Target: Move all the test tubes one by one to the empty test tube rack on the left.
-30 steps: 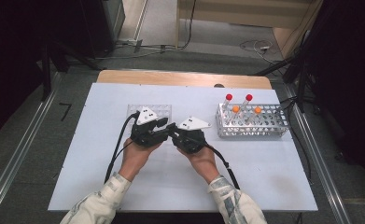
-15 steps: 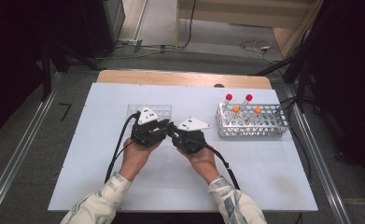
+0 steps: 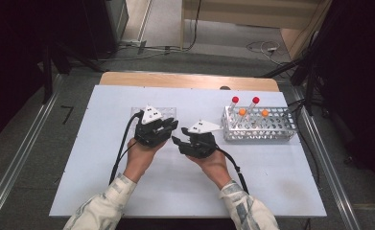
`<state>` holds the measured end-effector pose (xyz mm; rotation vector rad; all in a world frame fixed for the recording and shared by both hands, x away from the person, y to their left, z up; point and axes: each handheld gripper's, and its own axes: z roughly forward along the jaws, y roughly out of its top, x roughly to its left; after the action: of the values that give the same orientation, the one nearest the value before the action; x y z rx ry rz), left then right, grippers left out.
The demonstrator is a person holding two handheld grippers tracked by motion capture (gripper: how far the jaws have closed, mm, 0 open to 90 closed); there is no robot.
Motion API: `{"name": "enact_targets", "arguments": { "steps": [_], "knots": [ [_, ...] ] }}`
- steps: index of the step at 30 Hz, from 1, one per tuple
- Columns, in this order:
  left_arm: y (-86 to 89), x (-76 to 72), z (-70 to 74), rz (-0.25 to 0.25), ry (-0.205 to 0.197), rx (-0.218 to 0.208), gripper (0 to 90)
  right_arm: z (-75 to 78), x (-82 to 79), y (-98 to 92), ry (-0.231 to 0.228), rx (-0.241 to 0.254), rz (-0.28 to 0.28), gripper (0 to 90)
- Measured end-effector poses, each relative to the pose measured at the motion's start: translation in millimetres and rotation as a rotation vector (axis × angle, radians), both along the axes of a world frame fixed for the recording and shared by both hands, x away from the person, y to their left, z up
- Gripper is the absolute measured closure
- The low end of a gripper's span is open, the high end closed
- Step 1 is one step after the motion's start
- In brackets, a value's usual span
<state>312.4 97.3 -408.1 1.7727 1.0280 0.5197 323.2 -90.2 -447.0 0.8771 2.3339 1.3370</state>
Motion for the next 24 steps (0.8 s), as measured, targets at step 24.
{"name": "enact_targets", "arguments": {
  "steps": [24],
  "knots": [
    [4.2,29.6,36.8,0.090,-0.036,0.027,77.0,6.7,2.1,-39.9,0.015,0.043,-0.046,44.6]
  ]
}}
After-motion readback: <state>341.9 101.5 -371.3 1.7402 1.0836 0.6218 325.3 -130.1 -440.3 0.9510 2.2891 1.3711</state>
